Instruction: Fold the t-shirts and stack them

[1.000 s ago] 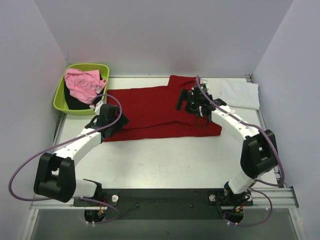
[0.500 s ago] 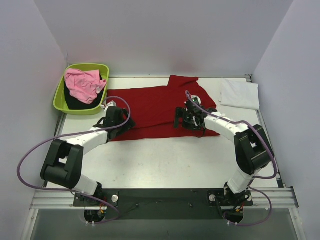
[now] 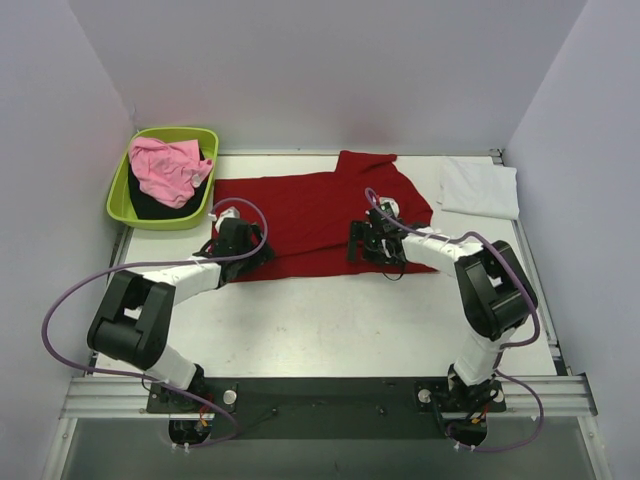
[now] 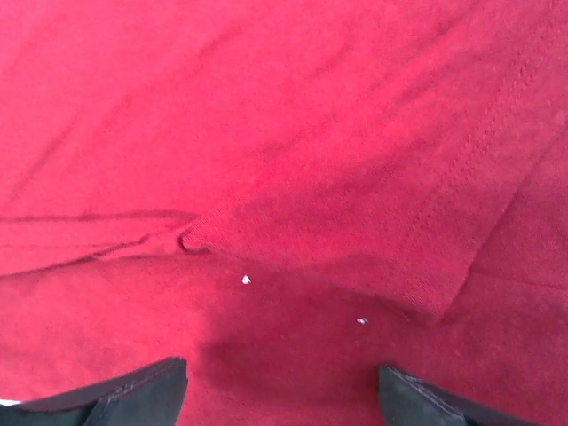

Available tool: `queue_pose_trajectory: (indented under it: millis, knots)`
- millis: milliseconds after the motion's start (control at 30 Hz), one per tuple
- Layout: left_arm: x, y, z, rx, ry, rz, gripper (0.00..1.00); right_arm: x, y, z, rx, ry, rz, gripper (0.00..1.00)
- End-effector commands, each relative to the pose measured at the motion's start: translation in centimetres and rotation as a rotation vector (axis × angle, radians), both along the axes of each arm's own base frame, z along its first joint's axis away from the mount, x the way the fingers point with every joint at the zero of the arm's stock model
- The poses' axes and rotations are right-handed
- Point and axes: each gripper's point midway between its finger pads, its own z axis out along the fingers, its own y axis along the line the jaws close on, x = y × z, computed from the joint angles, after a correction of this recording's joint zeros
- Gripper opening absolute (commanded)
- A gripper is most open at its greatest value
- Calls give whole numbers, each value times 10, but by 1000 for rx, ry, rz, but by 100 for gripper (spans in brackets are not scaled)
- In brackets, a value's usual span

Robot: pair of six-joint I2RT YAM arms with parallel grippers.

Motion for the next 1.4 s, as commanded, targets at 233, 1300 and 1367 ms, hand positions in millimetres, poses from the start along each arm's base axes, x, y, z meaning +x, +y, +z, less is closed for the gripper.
queue_pose_trajectory:
  millis: [233, 1300, 1367]
  knots:
    - [-48, 16, -5, 53, 47, -7, 88, -59, -28, -36, -46, 91, -57, 89]
    - [-109, 22, 74, -31, -104, -21, 88, -134, -49, 55, -171, -151, -98, 90]
    - [-106, 19, 71, -28, -98, -24, 88, -130, -55, 64, -192, -167, -106, 90]
